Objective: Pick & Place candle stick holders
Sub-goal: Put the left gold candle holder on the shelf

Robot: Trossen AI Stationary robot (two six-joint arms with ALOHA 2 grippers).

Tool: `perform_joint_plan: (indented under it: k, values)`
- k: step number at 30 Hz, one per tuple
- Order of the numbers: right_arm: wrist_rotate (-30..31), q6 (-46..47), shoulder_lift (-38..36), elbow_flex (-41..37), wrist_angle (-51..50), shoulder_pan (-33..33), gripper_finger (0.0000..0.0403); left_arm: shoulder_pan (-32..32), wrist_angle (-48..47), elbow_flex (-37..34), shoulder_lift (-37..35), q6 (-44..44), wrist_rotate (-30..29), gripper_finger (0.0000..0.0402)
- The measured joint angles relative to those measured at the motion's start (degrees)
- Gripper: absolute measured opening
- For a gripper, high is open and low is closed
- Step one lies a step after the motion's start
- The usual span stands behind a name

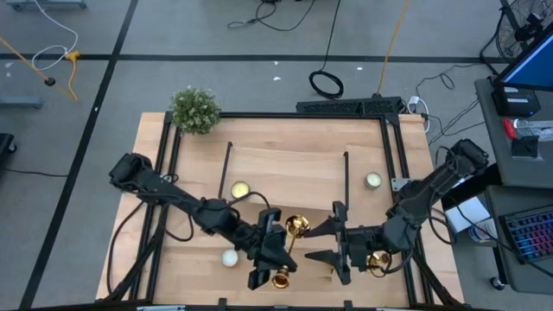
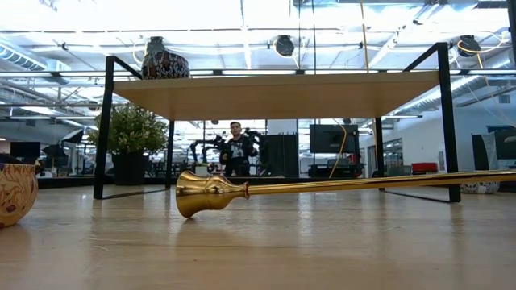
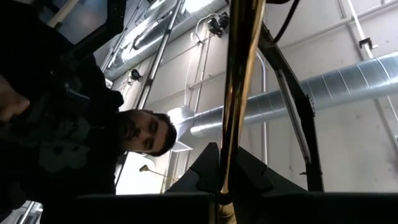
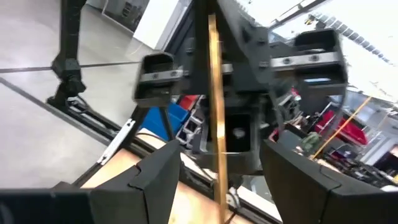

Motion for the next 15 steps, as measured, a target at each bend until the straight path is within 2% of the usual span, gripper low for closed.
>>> perform_joint_plan:
  k: [6, 15]
  values:
    - [-1.58, 4.53, 0.20, 0.00, -3.05, -1.50, 0.0219, 1.20, 0.06, 0.00, 0.00, 0.00, 0.86, 0.0014]
    - [-3.09, 3.75, 2.24, 0.04, -2.05, -5.07, 0.0219, 2.39, 0.19, 0.00, 0.00, 0.00, 2.14, 0.0014]
